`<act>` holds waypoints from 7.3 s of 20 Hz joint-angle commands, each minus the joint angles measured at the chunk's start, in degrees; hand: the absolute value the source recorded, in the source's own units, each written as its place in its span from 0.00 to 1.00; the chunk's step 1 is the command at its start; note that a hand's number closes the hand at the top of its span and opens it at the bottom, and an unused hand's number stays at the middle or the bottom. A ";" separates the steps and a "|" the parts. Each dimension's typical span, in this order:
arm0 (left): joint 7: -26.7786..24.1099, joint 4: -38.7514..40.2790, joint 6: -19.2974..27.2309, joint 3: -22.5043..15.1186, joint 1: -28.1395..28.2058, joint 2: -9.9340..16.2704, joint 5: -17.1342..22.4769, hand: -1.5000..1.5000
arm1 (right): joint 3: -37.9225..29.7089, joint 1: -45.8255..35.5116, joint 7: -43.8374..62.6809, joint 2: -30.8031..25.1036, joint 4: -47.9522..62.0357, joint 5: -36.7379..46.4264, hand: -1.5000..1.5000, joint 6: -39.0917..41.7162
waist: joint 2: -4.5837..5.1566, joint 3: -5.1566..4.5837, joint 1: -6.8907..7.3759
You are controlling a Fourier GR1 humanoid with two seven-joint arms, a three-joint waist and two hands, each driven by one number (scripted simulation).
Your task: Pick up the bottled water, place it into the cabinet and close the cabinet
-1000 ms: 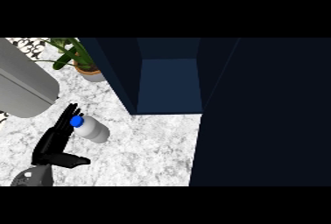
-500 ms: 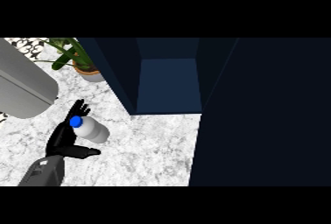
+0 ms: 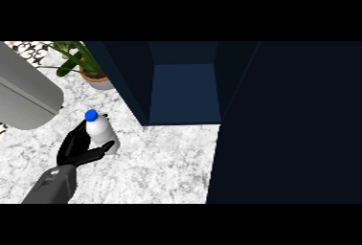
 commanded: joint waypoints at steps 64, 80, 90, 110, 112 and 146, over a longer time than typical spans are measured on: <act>19.33 -15.86 56.97 -36.17 -21.79 -13.79 28.65 1.00 | 1.34 14.46 -12.37 -8.83 -5.75 -1.94 0.00 -1.48 | -0.15 0.15 -0.07; 10.53 8.40 61.28 -32.94 -36.05 -13.79 29.44 1.00 | -5.02 13.83 -11.59 -10.16 -7.03 -7.72 0.00 1.86 | 0.70 0.12 -2.17; 9.92 12.35 57.59 -29.79 -39.45 -13.78 30.65 0.00 | -2.79 11.80 -12.40 -7.94 -4.24 -6.63 0.00 2.67 | 0.92 0.08 -2.33; 3.82 6.55 37.67 -29.13 -38.61 -13.78 32.33 0.00 | -4.46 12.70 -13.35 -6.90 -3.29 -6.59 0.00 3.53 | 0.60 0.06 -2.42; 4.65 5.68 35.34 -28.90 -39.25 -13.78 33.66 0.00 | -6.44 11.18 -13.82 -7.16 -1.82 -8.35 0.00 4.69 | 0.69 0.09 -2.43; 21.99 -77.29 40.13 -44.09 24.01 8.36 33.77 1.00 | 10.83 2.56 3.67 -8.27 -4.25 -0.80 1.00 7.92 | -0.60 0.08 2.52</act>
